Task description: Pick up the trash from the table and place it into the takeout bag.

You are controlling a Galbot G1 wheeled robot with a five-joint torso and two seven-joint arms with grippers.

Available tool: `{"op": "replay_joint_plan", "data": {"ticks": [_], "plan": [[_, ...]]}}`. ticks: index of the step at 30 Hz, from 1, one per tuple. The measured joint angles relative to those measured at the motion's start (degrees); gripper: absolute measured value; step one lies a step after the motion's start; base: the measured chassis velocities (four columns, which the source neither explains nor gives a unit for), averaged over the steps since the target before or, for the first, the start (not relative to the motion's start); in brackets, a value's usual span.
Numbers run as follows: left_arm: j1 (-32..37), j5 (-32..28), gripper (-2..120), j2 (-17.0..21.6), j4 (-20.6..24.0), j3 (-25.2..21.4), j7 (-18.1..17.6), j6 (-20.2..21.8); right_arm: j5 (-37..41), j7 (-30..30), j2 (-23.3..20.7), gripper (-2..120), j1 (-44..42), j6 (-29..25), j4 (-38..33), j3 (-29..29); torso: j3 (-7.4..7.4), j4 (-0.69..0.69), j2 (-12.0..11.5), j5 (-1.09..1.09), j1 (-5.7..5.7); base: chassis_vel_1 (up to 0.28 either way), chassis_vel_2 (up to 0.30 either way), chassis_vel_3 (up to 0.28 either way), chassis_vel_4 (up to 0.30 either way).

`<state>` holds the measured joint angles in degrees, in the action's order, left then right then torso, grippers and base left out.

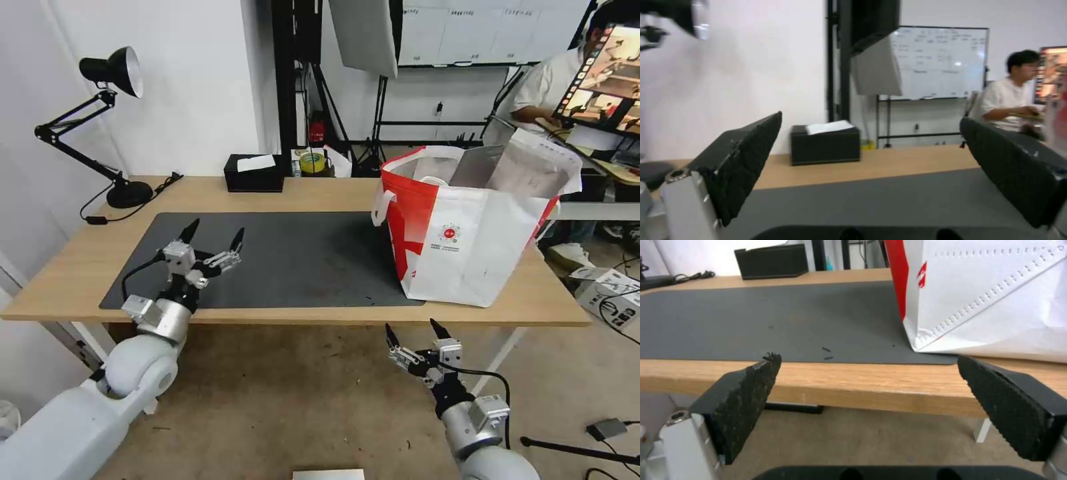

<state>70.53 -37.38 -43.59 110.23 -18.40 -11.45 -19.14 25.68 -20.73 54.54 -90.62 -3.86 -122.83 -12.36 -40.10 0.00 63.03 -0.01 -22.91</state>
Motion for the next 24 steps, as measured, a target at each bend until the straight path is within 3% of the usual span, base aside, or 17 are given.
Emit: {"op": "replay_joint_plan", "data": {"ticks": [12,24], "plan": [[15.7,3.6,100,-6.0,1.8,-13.9,0.9,-3.6,0.0,0.0,0.0,100,0.0,0.0,0.0,0.0,0.00,0.00,0.0,0.00,0.00,0.000,0.000,0.000,0.000],[22.7,3.8,100,-8.5,3.4,-20.1,2.7,-4.7,0.0,0.0,0.0,100,0.0,0.0,0.0,0.0,0.00,0.00,0.0,0.01,0.00,0.000,0.000,0.000,0.000]]}}
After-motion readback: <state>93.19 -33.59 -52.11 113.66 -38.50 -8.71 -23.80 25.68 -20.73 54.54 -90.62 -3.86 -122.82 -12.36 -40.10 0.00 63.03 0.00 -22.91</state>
